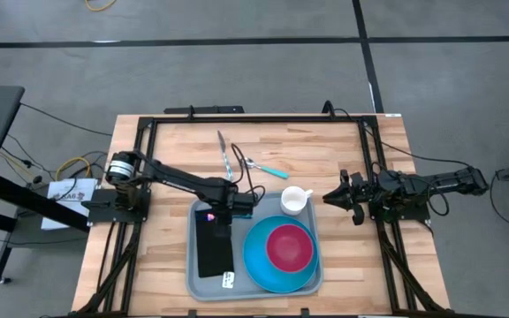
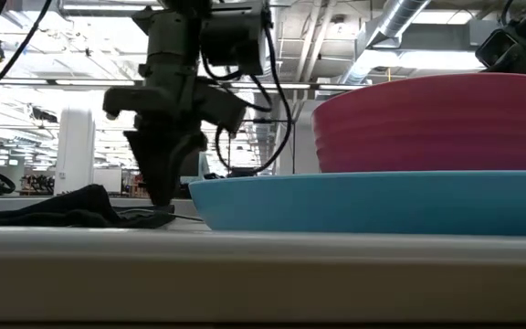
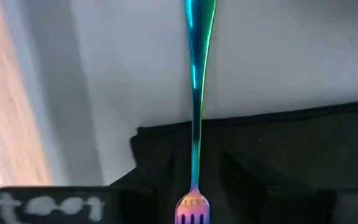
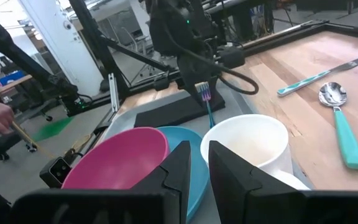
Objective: Set up tray
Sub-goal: Put the blue fork on the black napkin
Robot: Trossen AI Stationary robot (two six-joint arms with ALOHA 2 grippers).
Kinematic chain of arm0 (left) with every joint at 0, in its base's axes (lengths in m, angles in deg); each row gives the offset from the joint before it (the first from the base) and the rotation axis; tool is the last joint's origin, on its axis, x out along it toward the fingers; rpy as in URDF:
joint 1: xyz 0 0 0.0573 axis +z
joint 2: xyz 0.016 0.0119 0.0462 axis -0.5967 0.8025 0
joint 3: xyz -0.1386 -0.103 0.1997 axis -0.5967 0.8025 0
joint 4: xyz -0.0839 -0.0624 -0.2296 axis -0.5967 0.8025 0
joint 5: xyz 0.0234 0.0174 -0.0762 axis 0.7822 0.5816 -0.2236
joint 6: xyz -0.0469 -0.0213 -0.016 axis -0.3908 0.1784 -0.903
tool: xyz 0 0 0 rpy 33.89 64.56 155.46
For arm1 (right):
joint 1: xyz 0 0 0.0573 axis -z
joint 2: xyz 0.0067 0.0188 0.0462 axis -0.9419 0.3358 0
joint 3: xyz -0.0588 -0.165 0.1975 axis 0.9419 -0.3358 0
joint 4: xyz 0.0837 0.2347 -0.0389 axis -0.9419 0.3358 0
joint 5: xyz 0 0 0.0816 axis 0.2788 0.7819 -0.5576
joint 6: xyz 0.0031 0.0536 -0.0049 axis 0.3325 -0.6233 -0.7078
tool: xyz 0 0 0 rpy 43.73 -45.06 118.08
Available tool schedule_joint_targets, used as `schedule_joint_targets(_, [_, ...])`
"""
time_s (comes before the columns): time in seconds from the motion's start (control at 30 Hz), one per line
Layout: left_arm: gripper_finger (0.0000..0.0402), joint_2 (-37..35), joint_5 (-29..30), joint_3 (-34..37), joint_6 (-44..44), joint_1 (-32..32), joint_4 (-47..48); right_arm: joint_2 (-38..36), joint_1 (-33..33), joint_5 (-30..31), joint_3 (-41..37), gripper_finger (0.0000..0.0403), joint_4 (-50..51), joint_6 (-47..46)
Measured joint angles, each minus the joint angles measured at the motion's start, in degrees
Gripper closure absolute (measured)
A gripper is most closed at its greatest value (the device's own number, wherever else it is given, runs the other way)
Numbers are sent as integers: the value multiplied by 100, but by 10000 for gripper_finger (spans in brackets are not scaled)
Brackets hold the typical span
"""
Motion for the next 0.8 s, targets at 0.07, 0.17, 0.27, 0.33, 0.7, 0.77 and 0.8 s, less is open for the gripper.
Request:
schedule_joint_targets(0.07, [299,0,-23,70,-84,-17,27,0,0,0,0,352,2,-2])
schedule_joint_targets(0.17, [299,-2,-102,193,-162,-40,11,0,0,0,0,352,4,-2])
schedule_joint_targets(0.27, [299,-2,-81,278,-168,-66,-119,0,0,0,0,352,4,-2])
schedule_joint_targets(0.33, [299,-2,-76,365,-169,-72,-247,0,0,0,0,352,4,-2])
schedule_joint_targets(0.7, [373,-35,-56,552,-136,-63,-466,0,-2,0,1,352,7,0])
schedule_joint_targets(0.77, [392,-33,-59,552,-136,-61,-466,0,-1,0,2,352,9,-2])
schedule_joint_targets(0.8, [393,-33,-61,552,-142,-59,-466,0,-1,0,2,352,9,-1])
